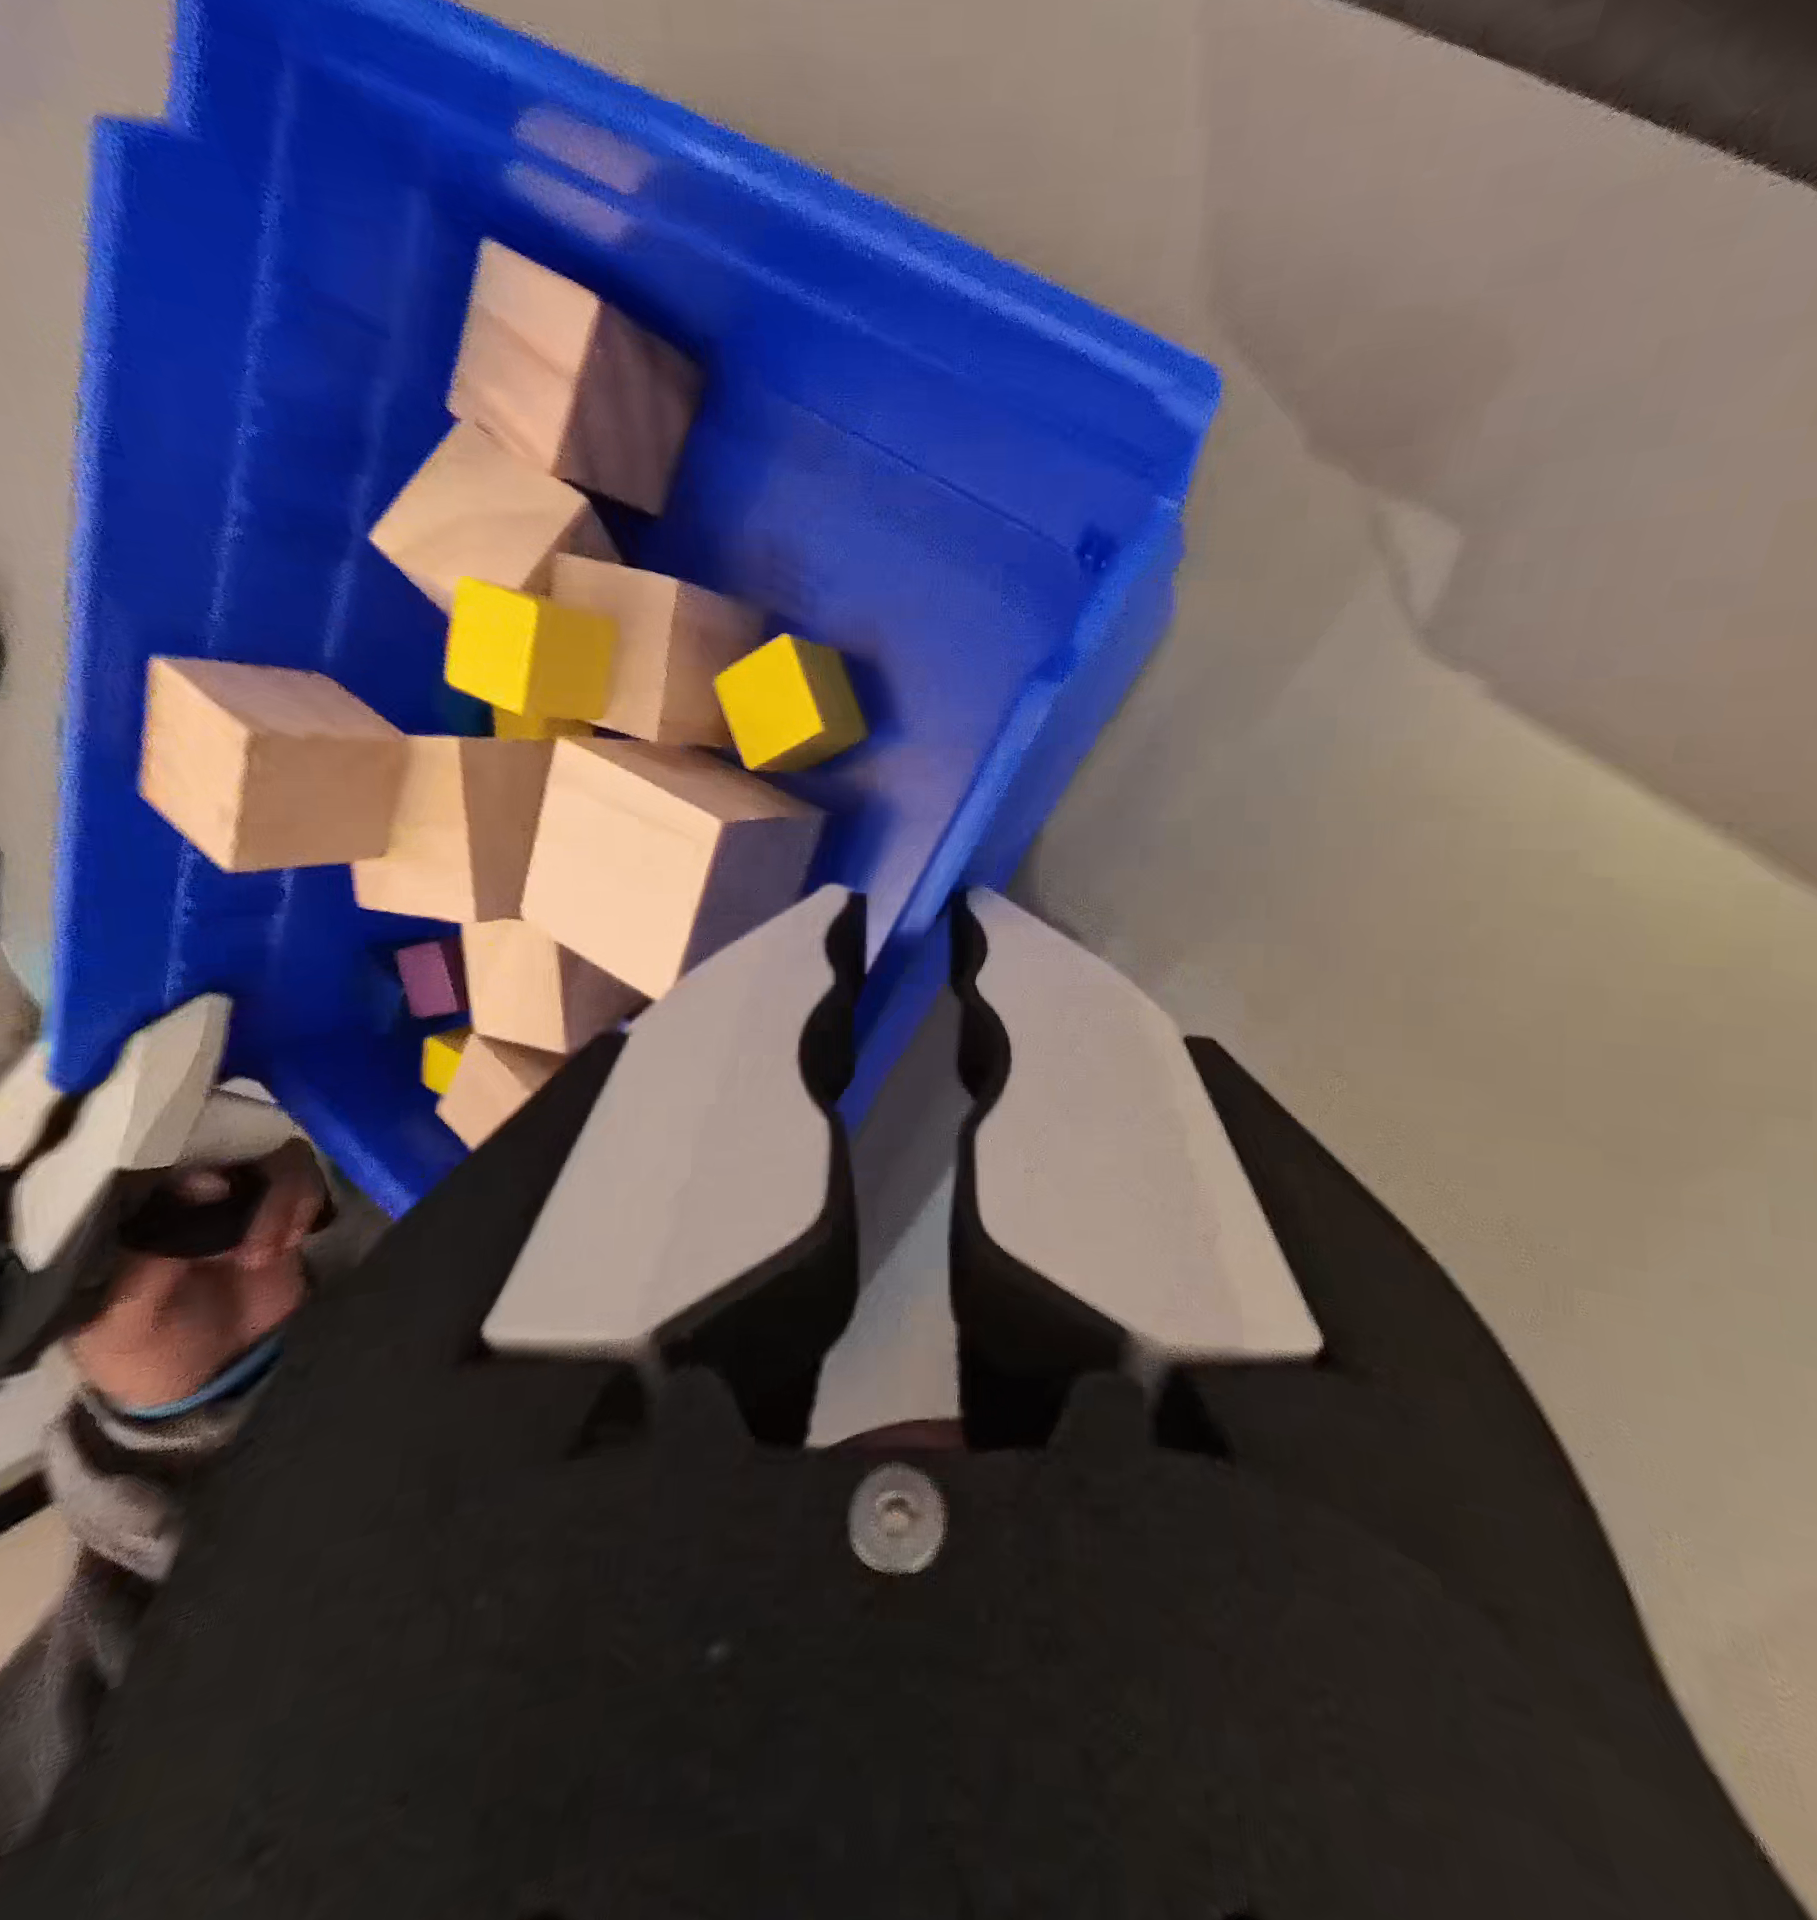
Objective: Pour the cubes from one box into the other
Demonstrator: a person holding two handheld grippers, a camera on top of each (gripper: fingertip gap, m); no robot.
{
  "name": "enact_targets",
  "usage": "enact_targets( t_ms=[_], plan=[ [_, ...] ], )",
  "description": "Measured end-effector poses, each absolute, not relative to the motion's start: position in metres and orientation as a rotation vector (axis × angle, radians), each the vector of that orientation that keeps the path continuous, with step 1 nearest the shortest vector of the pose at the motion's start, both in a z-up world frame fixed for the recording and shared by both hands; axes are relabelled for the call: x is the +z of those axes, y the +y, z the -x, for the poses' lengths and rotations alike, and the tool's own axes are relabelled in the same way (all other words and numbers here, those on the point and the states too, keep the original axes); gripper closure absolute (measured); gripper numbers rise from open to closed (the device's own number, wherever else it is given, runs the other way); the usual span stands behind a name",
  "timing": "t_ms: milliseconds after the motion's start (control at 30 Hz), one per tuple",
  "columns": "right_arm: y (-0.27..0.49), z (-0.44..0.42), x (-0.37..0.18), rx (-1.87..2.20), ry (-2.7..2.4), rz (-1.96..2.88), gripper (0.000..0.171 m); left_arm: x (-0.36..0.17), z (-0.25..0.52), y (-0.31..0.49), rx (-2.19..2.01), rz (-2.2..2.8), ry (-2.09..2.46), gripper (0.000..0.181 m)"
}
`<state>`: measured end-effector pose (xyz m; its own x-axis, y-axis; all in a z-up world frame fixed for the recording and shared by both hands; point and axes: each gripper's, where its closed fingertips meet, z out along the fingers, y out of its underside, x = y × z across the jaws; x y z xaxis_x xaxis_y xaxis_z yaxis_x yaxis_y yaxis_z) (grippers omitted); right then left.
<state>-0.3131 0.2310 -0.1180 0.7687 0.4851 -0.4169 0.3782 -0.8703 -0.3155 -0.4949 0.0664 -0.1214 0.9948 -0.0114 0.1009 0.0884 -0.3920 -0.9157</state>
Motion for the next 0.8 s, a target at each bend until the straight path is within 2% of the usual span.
enact_targets(
  t_ms=[200, 400, 600, 800],
  plan=[
    [0.225, 0.263, -0.119, 0.25, -0.792, 2.842, 0.164, -0.11, 0.442, 0.057, -0.09, 1.974, -0.012, 0.178],
    [0.208, 0.177, -0.113, 0.172, -0.575, 2.903, 0.167, -0.103, 0.36, 0.046, -0.088, 2.009, 0.168, 0.177],
    [0.203, 0.065, -0.036, 0.195, -0.341, 2.795, 0.167, -0.04, 0.269, 0.065, -0.134, 1.899, 0.277, 0.178],
    [0.199, -0.085, 0.044, 0.252, -0.046, 2.614, 0.167, 0.033, 0.141, 0.099, -0.171, 1.733, 0.416, 0.178]
  ],
)
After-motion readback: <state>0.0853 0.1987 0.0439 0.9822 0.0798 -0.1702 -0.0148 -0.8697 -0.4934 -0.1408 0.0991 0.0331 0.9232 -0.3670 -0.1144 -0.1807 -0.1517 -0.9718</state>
